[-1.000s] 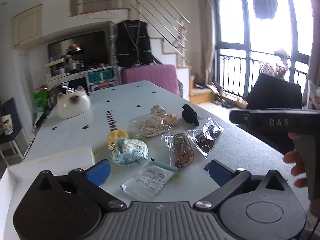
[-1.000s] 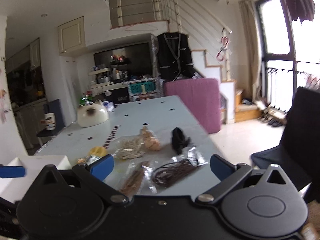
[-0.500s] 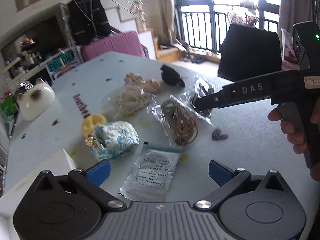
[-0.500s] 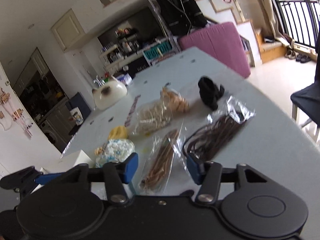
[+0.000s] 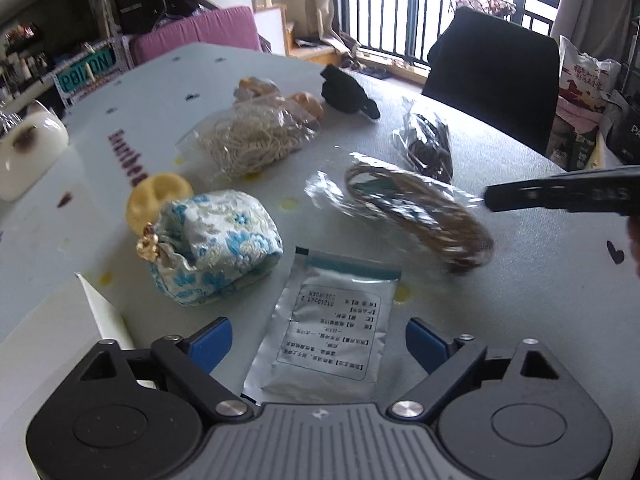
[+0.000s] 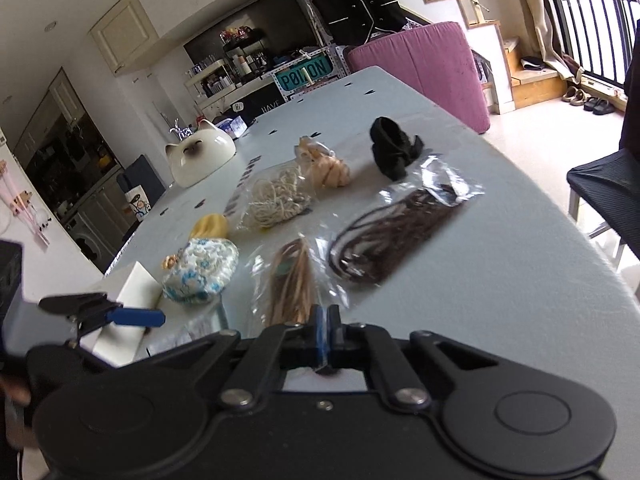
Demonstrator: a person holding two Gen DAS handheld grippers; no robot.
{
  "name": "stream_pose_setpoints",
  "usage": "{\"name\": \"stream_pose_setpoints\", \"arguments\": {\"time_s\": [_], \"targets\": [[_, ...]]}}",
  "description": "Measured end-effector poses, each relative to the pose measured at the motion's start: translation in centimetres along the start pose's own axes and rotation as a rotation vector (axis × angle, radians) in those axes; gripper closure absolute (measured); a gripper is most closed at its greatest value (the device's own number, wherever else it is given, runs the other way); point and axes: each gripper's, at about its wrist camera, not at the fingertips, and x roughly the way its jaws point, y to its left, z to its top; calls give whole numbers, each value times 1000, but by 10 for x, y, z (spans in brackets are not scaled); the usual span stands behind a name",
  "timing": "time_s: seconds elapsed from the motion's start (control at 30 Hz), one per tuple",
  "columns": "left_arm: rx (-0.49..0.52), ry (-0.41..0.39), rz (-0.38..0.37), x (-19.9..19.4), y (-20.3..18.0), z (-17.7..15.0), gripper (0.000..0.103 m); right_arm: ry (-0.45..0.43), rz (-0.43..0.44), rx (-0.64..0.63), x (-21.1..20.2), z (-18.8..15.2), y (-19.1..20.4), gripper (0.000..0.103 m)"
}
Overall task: Organize soft objects
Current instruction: 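Reach the left tool to the white sachet while the right tool reaches the tan cord bag, then close the left gripper on the white sachet while the right gripper grasps the tan cord bag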
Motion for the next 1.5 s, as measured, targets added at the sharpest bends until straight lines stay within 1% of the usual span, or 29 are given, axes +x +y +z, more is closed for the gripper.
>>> {"name": "stream_pose_setpoints", "arguments": {"time_s": [0.07,0.2,0.23,0.3,0.33,0.37,0.43,0.47,0.53,0.6,0.7,0.77,0.83,0.93,1.0,1.07,1.17,1.2,1.27,1.37,1.43,1.47,1.5], "targets": [[-3,7,-17,3,2,1,19,0,-8,-3,-11,-3,-6,101],[2,22,-25,6,0,4,19,6,-17,-18,-31,-9,-13,101],[-5,29,-30,8,1,5,19,8,-13,-25,-35,-12,-14,101],[-41,46,-41,9,3,7,23,10,-7,-35,-41,-15,-14,100],[-49,52,-35,9,3,7,24,5,-13,-37,-44,-16,-13,94],[-48,59,-31,6,0,6,27,-7,-29,-47,-46,-17,-12,90],[-49,62,-30,2,-6,3,33,-37,-54,-101,-49,-16,-5,47],[-55,64,-26,0,-9,2,38,-51,-67,-134,-48,-16,1,42],[-64,68,-23,-4,-12,1,38,-56,-65,-194,-43,-13,11,37],[-65,69,-17,-5,-16,-1,37,-39,-47,-238,-33,-11,20,32],[-64,50,9,-5,-18,-2,37,4,-54,-348,-15,-11,34,30],[-73,46,19,-3,-17,-1,37,28,-67,-419,-4,-14,42,29],[-92,47,13,-1,-15,1,37,52,-71,-462,3,-16,46,29],[-115,47,11,1,-13,4,35,81,-78,-492,10,-18,49,29],[-138,47,13,4,-12,8,28,90,-84,-499,13,-20,50,29],[-175,47,10,7,-10,11,27,93,-92,-497,15,-21,51,29],[-198,41,30,10,-11,14,30,81,-109,-487,16,-24,53,37],[-193,37,43,11,-13,14,36,78,-112,-481,16,-25,54,40],[-178,19,73,10,-18,13,39,72,-107,-474,15,-26,54,45],[-197,9,80,7,-18,10,44,65,-98,-459,13,-27,53,52],[-222,4,75,4,-17,8,46,62,-79,-435,10,-27,52,62],[-234,1,70,2,-17,7,48,60,-75,-425,10,-27,52,64],[-243,-7,67,-1,-17,6,53,55,-77,-420,8,-27,52,66]]}}
